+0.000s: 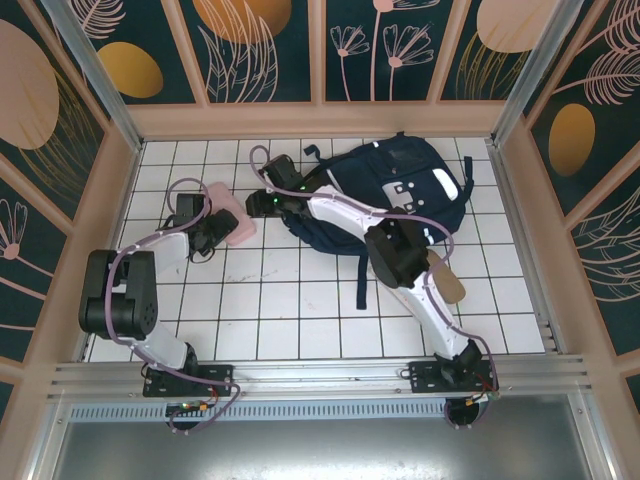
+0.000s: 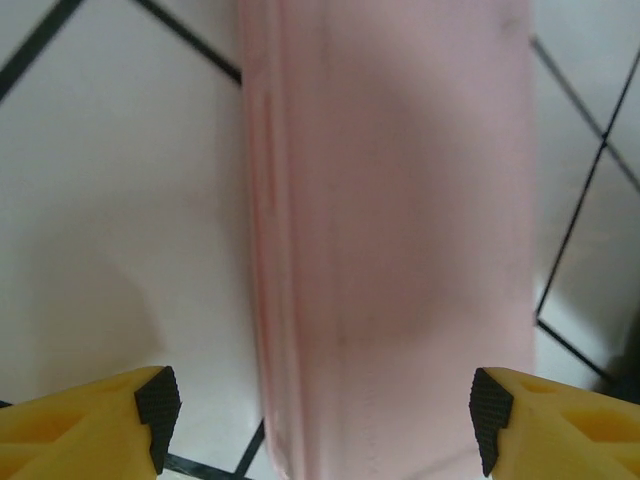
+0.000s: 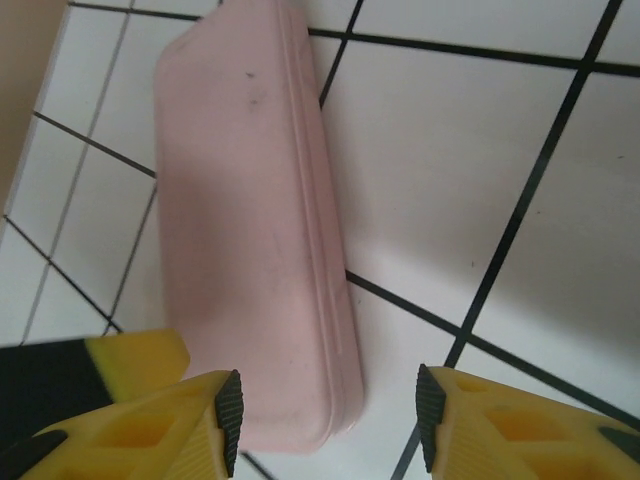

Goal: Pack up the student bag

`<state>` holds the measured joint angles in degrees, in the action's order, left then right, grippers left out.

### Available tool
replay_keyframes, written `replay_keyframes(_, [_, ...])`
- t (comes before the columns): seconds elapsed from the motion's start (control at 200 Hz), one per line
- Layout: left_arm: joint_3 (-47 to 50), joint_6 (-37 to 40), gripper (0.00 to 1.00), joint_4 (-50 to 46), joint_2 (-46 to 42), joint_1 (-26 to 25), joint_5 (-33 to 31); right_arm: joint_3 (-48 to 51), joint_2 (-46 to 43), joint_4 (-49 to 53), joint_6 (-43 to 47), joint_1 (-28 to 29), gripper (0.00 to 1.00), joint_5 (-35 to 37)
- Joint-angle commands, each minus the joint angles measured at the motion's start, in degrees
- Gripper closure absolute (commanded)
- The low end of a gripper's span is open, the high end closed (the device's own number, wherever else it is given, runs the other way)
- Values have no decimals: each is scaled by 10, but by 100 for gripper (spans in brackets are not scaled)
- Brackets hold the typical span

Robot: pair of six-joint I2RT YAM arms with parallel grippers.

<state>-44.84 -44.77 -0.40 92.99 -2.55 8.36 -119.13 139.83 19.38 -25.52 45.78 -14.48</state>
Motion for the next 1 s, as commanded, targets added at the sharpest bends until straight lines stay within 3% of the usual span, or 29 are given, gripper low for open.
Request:
replay_keyframes(0.0, [9,10,22,42,11,9,27,-49,45,-12,16,3,51,1])
replay_keyframes(0.265, [22,-3,24,96,28,9,72,-91,105,8,4,9,58,-60])
replay_keyframes(0.645, [73,-68,36,300,9,11,216,-71,106,17,-10,8,71,-100])
replay_keyframes(0.81, [104,-103,39,371,-8,17,233,-68,103,21,-13,5,71,-98])
replay_keyframes(0.996, [100,-104,38,362,4,21,227,-60,98,19,-13,3,71,-95])
